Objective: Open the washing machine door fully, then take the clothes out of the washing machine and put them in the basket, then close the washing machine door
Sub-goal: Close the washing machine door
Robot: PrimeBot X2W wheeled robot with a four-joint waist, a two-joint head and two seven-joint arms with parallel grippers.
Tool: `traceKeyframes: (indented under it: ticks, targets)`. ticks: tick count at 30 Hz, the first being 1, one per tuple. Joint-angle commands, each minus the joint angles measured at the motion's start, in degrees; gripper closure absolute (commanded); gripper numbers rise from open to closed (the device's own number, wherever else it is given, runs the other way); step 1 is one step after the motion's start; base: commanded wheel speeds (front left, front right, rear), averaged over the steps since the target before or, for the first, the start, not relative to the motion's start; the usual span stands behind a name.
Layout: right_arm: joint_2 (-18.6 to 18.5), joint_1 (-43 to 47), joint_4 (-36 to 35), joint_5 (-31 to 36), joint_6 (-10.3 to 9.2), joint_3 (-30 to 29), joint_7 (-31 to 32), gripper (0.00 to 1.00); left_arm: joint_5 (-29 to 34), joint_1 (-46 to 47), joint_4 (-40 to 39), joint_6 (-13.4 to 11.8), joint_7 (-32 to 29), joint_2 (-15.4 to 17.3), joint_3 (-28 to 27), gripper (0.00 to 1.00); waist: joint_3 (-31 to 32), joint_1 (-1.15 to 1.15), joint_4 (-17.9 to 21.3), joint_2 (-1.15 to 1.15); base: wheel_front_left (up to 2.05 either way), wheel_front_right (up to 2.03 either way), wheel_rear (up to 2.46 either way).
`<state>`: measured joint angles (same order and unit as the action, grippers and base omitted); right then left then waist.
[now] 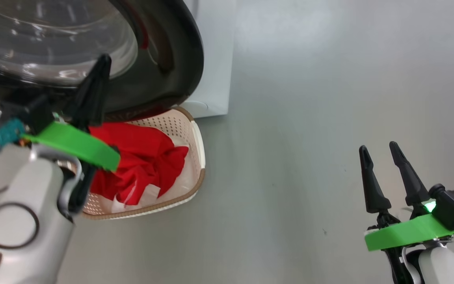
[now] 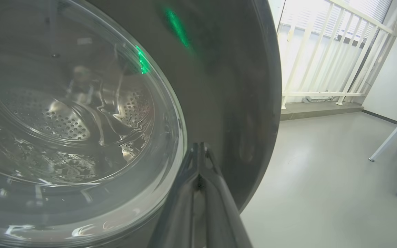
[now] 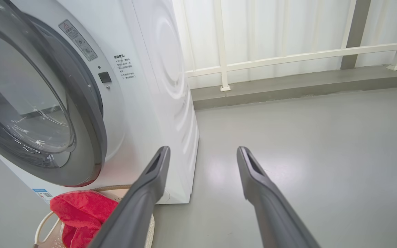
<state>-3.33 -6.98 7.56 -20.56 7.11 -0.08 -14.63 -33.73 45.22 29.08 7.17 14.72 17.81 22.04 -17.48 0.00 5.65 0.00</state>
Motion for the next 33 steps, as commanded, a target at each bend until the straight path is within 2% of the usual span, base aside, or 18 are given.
traceKeyframes:
  ticks: [1,4,11,13,17,19,21,22,25,26,28,33]
  targets:
    - [-0.9,1.2,-1.1,0.7,0.37,0.8,-0.4,0.00,0.9,-1.5,-1.9,0.3,0.3,1.5,-2.8,1.00,1.8,0.00,-1.2,0.00,0.00,0.00,0.00]
    - [-1.3,2.2,-0.9,0.7,0.37,0.6,-0.4,0.00,2.3,-5.4,-2.7,0.3,0.3,0.6,-4.2,0.98,3.1,0.00,-2.0,0.00,0.00,0.00,0.00]
    - [-1.7,3.7,-0.6,0.7,0.37,0.6,-0.4,0.00,4.7,-13.6,-3.8,0.3,0.3,-0.7,-7.7,0.76,5.6,0.00,-3.2,0.00,0.00,0.00,0.00]
    - [-1.9,4.5,-0.6,0.6,0.37,0.4,-0.4,0.00,5.4,-16.9,-4.5,0.3,0.3,-1.5,-10.1,0.64,6.6,0.00,-3.7,0.00,0.00,0.00,0.00]
    - [-2.1,5.6,-0.6,0.6,0.37,0.2,-0.4,0.00,6.8,-21.3,-5.4,0.3,0.3,-2.5,-12.8,0.53,8.0,0.00,-4.5,0.00,0.00,0.00,0.00]
    - [-2.3,6.1,-0.6,0.6,0.37,0.1,-0.4,0.00,7.2,-23.2,-5.8,0.3,0.3,-2.9,-14.2,0.40,8.6,0.00,-4.8,0.00,0.00,0.00,0.00]
    - [-2.5,6.6,-0.5,0.5,0.37,0.1,-0.4,0.00,7.7,-25.0,-6.2,0.3,0.3,-3.1,-15.2,0.34,9.2,0.00,-5.1,0.00,0.00,0.00,0.00]
    - [-2.6,6.8,-0.4,0.5,0.37,0.1,-0.4,0.00,7.8,-25.9,-6.4,0.3,0.3,-3.3,-15.7,0.25,9.6,0.00,-5.2,0.00,0.00,0.00,0.00]
    - [-2.9,7.6,-0.3,0.4,0.37,0.1,-0.4,0.00,8.5,-28.5,-7.1,0.3,0.3,-3.6,-17.2,0.14,10.7,0.00,-5.5,0.00,0.00,0.00,0.00]
    - [-2.9,7.6,-0.3,0.4,0.37,0.1,-0.4,0.00,8.5,-28.5,-7.1,0.3,0.3,-3.6,-17.2,0.14,10.7,0.00,-5.5,0.00,0.00,0.00,0.00]
    - [-3.1,8.0,-0.2,0.3,0.37,0.1,-0.4,0.00,9.2,-30.2,-7.7,0.3,0.3,-3.9,-18.2,0.00,11.4,0.00,-5.6,0.00,0.00,0.00,0.00]
    - [-3.3,9.2,-0.2,0.1,0.37,0.0,-0.4,0.00,10.8,-34.3,-9.5,0.3,0.3,-5.0,-21.2,0.00,12.6,0.00,-6.0,0.00,0.00,0.00,0.00]
